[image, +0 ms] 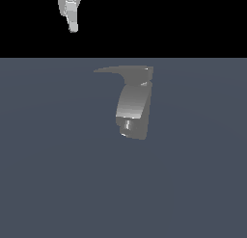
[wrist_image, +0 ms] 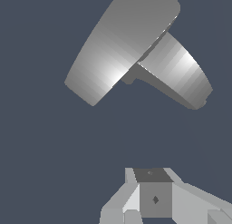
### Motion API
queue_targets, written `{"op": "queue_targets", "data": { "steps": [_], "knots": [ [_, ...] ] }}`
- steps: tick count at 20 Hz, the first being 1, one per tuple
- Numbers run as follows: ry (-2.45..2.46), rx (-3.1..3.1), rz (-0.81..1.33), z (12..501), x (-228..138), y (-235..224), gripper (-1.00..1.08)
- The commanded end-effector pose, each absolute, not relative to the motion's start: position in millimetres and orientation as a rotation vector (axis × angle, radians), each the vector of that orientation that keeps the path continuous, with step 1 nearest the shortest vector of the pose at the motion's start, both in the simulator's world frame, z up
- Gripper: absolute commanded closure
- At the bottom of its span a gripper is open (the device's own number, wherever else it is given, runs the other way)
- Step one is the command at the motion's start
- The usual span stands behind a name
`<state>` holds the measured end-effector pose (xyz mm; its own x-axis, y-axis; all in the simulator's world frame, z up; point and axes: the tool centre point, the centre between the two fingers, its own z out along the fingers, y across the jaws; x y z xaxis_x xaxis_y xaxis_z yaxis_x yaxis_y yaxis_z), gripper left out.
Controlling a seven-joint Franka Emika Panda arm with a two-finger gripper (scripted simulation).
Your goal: Turn on the faucet by rotating a designated handle.
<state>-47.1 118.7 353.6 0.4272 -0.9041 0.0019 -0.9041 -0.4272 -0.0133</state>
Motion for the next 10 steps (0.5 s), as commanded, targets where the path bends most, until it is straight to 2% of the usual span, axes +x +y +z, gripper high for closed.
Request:
{"op": "queue_targets", "data": {
  "steps": [1, 10],
  "knots": [
    [1.748, -2.598, -0.013, 346, -34, 119, 1.08],
    [2.003, -2.411, -0.010, 319, 12, 111, 1.08]
  ]
}}
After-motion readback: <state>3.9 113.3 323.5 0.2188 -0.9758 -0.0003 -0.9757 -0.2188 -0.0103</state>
